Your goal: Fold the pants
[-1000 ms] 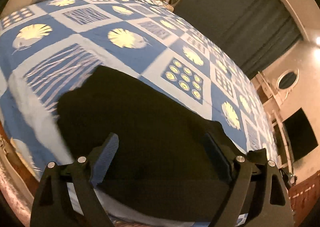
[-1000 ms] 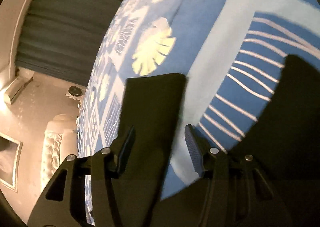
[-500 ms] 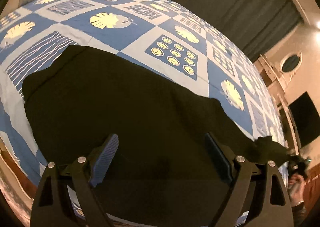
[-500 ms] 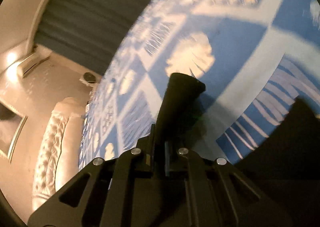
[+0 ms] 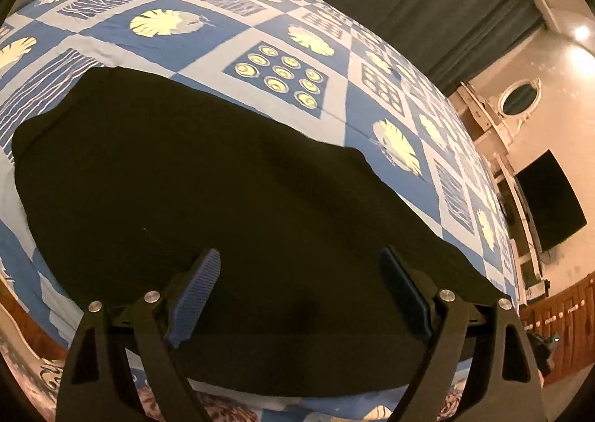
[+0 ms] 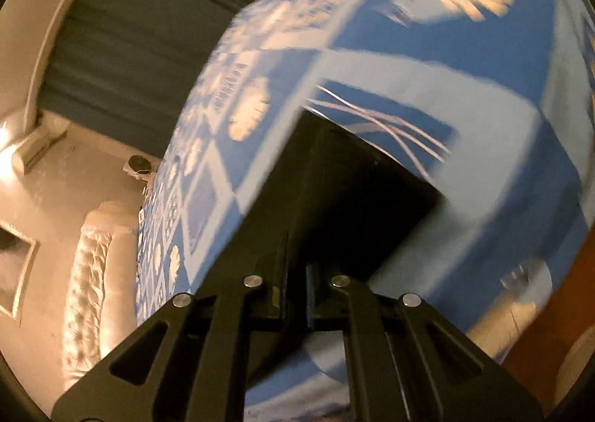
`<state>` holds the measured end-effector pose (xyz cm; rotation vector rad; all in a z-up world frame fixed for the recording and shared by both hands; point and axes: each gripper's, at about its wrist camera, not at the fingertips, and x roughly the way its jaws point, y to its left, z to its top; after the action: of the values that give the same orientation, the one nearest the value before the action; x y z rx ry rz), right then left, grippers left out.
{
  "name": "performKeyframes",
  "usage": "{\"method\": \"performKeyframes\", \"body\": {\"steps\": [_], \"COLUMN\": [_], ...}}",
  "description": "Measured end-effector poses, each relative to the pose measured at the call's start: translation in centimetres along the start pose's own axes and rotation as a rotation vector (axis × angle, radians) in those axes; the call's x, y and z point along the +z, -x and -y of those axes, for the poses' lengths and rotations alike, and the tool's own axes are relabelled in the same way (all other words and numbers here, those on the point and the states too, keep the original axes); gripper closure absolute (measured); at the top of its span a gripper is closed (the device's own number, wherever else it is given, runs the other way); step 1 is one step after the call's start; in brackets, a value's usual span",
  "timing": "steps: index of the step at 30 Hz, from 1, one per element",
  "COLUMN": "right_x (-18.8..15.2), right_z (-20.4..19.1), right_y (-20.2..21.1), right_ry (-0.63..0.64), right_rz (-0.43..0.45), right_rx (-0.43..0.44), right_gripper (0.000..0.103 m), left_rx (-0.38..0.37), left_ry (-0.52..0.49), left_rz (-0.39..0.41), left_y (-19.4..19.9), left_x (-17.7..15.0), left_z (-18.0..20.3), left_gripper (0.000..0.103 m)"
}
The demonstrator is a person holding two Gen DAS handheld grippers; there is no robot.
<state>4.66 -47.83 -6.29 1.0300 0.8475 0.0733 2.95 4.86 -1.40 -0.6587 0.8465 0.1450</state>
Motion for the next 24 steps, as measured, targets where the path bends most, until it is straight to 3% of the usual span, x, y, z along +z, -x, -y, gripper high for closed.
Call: {"method": "performKeyframes", "body": {"steps": [5,11,14,16,17,24], "right_x": [0.1,-0.1,-0.1,-0.3,-0.4,3.1], "right_z": [2.6,5.0,4.8,4.2,3.9,4.2], "right_y": [-1.1,-0.9,0.2,0.9,1.1,1.8], "right_ry": [-0.049,-0.162,-0.152,-0.131,-0.121,-0.001], "right_rz": [-0.009,0.024,0.056,0.077,0.080,0.087], "right_rx": [-0.019,0.039,0.014,-0.014,-0.017,-0.088], "right_gripper": [0.097,0.096,0.087,0.060,0.057,0.055], "left_rx": [-0.034,-0.094,-0.139,-0.165,-0.170,-0.173], "left_ry": [-0.026,-0.085,-0.115,-0.146,-0.162,-0.233], "left_rz": [-0.035,-0.072,-0.095,-0.120,-0.130,-0.151], "left_y": [-0.4,-0.8,-1.1,-1.6,-1.8,-2.6], "left_x": [-1.2,-2.6,-3.5,-4.3,-4.6,-5.5], "left_z": [1.5,4.1,5.5,6.5,6.9,7.9], "left_gripper": [0.017,0.017,0.017,0.017,0.017,0.017]}}
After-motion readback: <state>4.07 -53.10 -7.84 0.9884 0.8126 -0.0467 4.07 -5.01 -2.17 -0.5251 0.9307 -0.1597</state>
